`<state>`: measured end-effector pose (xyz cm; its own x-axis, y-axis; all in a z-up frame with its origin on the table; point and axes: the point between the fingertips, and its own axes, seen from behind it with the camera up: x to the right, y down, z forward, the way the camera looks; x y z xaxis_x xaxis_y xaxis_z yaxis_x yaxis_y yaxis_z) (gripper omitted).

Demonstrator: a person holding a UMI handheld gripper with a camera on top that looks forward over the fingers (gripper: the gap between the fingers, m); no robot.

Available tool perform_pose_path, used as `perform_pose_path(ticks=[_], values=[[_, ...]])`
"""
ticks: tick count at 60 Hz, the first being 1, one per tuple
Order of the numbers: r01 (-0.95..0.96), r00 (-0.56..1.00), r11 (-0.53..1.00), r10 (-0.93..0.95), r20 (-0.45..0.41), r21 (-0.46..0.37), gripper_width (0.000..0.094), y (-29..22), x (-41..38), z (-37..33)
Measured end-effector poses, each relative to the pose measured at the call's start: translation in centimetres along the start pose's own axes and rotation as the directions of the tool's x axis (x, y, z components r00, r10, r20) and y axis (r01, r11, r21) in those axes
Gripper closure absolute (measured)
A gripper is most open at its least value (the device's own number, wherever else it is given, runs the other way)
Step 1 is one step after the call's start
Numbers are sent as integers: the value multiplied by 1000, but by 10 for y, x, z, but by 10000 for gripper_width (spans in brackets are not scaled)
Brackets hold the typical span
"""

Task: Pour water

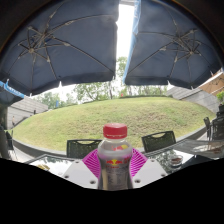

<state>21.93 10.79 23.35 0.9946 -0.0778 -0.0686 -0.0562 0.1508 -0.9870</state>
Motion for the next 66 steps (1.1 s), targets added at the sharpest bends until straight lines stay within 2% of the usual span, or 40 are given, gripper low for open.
perform_pose_path(ticks=[4,5,15,17,26,33,35,37,40,45,58,66], values=[[43,999,993,-47,-25,-111,612,45,27,1],[53,998,990,-57,-28,-128,611,73,25,7],[56,998,969,-50,32,-239,610,123,28,1],[71,997,974,-62,48,-213,611,115,26,-2],[95,995,970,-90,36,-223,595,116,31,-6],[123,992,955,-114,51,-268,387,119,31,-11],[146,989,949,-137,53,-278,253,120,29,-12],[164,986,946,-155,55,-279,77,118,30,-16],[160,987,948,-154,41,-277,125,110,34,-27],[134,991,944,-130,34,-303,97,107,33,-53],[41,999,945,-30,37,-323,105,100,1,-153],[52,993,932,-12,114,-359,110,118,-49,-211]])
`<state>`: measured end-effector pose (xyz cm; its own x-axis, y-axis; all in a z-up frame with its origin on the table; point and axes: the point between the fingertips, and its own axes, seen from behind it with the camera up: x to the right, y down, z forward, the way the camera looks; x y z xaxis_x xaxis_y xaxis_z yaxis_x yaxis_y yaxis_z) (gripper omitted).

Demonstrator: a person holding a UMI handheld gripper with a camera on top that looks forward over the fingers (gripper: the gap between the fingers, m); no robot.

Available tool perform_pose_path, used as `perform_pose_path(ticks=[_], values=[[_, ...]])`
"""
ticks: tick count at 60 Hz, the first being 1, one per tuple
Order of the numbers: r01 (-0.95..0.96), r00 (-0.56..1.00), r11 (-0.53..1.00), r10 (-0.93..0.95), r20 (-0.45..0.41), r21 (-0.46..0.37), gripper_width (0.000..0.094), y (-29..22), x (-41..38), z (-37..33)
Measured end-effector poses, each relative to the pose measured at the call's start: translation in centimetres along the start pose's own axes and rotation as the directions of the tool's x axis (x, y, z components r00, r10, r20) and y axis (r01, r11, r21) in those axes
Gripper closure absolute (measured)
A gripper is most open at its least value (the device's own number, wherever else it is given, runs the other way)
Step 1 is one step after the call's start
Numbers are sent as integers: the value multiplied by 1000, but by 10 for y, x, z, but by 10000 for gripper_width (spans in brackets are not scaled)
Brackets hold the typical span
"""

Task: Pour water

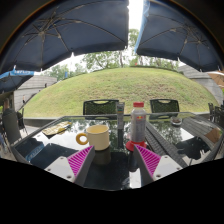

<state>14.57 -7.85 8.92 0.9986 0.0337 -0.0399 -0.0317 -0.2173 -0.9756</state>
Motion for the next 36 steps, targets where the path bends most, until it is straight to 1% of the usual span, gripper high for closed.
perform_pose_path(ticks=[9,16,23,36], values=[[30,998,999,-29,50,-18,107,20,-41,-25],[71,995,997,-70,64,-13,111,29,-49,-35],[140,989,990,-141,45,12,112,34,-46,-34],[108,993,994,-108,48,5,117,41,-37,-27]])
